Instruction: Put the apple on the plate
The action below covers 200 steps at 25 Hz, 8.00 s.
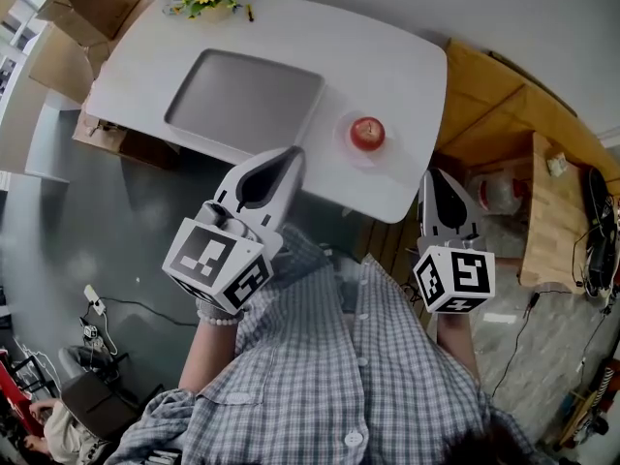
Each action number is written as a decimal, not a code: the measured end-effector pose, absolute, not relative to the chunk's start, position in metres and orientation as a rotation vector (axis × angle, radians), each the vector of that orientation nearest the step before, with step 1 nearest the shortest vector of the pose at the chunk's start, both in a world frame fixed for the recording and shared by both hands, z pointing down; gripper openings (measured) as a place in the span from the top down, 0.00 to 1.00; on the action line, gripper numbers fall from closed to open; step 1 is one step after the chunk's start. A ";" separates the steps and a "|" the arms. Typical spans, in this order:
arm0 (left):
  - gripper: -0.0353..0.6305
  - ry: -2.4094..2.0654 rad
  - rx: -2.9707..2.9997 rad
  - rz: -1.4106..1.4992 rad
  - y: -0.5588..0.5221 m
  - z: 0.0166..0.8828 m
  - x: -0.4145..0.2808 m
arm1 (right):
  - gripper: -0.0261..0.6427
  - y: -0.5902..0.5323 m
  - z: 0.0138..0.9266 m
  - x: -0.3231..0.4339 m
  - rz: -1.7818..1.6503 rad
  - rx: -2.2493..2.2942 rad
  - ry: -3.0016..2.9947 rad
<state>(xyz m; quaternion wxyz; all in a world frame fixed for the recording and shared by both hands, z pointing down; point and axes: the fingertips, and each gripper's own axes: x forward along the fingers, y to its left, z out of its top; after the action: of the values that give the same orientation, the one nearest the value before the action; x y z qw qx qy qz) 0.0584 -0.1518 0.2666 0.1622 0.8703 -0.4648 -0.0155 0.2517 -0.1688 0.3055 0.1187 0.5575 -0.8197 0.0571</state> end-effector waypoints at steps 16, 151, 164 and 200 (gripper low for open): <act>0.93 -1.218 2.274 -0.021 -0.200 0.325 0.074 | 0.92 -0.172 0.345 0.276 0.353 1.687 -2.298; 0.86 -1.035 1.509 0.614 -0.304 0.545 -0.145 | 0.89 -0.300 0.532 0.001 1.379 1.289 -1.831; 0.86 -0.978 1.552 0.640 -0.313 0.560 -0.145 | 0.89 -0.310 0.548 -0.001 1.291 1.286 -1.809; 0.93 -1.280 2.066 0.245 -0.310 0.393 -0.115 | 0.92 -0.304 0.409 0.093 0.897 1.516 -2.277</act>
<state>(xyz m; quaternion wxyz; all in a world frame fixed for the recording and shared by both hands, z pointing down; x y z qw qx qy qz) -0.1151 -0.3101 0.3925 0.3422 0.7947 -0.4924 0.0943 0.0935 -0.3043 0.4090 0.1310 0.5219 -0.7842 0.3089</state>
